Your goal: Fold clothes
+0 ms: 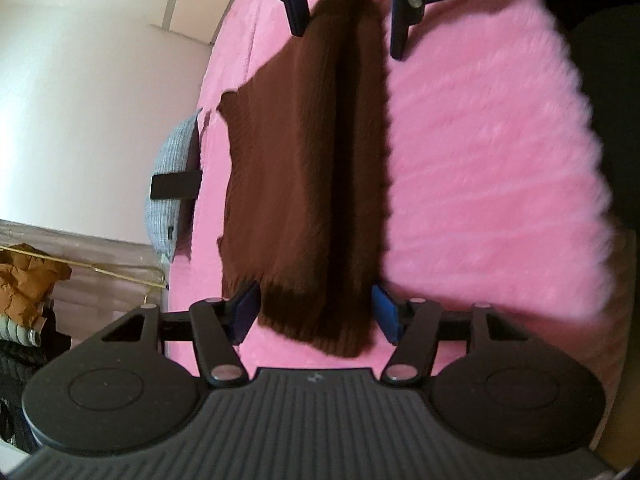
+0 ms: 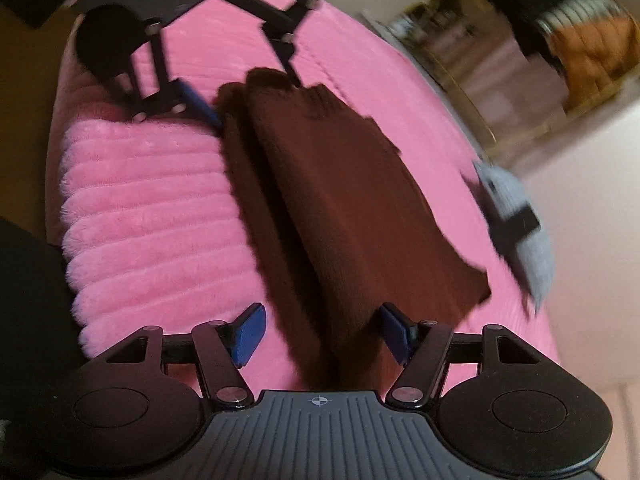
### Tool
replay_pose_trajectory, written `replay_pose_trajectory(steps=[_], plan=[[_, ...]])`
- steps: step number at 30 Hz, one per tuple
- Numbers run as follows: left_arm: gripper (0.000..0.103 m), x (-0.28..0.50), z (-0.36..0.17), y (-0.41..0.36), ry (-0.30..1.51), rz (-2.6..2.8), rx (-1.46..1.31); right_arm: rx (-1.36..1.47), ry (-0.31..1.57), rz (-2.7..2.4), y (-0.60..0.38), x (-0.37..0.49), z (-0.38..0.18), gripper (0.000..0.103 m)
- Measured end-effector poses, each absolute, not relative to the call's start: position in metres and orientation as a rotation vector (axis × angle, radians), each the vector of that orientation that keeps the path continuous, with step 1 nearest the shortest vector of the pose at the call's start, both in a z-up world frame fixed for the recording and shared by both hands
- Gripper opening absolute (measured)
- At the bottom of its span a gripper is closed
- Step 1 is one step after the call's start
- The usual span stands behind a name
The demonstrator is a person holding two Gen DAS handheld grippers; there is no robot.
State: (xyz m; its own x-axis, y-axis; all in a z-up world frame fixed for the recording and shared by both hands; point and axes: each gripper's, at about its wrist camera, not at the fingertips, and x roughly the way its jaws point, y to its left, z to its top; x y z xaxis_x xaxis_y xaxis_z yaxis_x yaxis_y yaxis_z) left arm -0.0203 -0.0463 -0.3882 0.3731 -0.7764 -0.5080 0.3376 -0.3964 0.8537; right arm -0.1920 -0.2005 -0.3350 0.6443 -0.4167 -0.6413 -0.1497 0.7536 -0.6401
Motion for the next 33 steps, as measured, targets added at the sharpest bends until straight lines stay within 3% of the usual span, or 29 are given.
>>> replay_pose_trajectory(steps=[3,5,8,15,18,19,20,21,27,33], plan=[[0.044,-0.011,-0.393,-0.047,-0.415,-1.268,1.554,-0.796,0.865,-0.127,-0.198,-0.182,-0.341,0.065],[0.03,-0.009,-0.394,-0.046,-0.414,-1.278,1.559,-0.831,0.853,-0.106,-0.192,-0.175,-0.344,0.065],[0.024,-0.005,-0.386,-0.047,-0.365,-1.299,1.518,-0.87,0.816,-0.079,-0.182,-0.164,-0.345,0.066],[0.024,0.009,-0.353,-0.053,-0.195,-1.357,1.323,-0.957,0.758,-0.031,-0.155,-0.12,-0.36,0.066],[0.029,0.012,-0.347,-0.055,-0.18,-1.367,1.284,-0.975,0.748,-0.046,-0.157,-0.1,-0.367,0.065],[0.032,0.014,-0.345,-0.053,-0.168,-1.369,1.268,-0.979,0.744,-0.05,-0.157,-0.095,-0.367,0.062],[0.036,0.016,-0.343,-0.05,-0.154,-1.369,1.25,-0.973,0.746,-0.053,-0.159,-0.091,-0.367,0.053],[0.036,0.019,-0.34,-0.045,-0.132,-1.36,1.222,-0.966,0.749,-0.055,-0.16,-0.086,-0.367,0.027],[0.038,0.048,-0.32,-0.012,0.077,-1.236,1.002,-0.839,0.718,-0.094,-0.164,-0.077,-0.349,0.019],[0.038,0.056,-0.307,0.005,0.268,-1.186,0.823,-0.591,0.586,-0.118,-0.162,-0.049,-0.272,0.018]])
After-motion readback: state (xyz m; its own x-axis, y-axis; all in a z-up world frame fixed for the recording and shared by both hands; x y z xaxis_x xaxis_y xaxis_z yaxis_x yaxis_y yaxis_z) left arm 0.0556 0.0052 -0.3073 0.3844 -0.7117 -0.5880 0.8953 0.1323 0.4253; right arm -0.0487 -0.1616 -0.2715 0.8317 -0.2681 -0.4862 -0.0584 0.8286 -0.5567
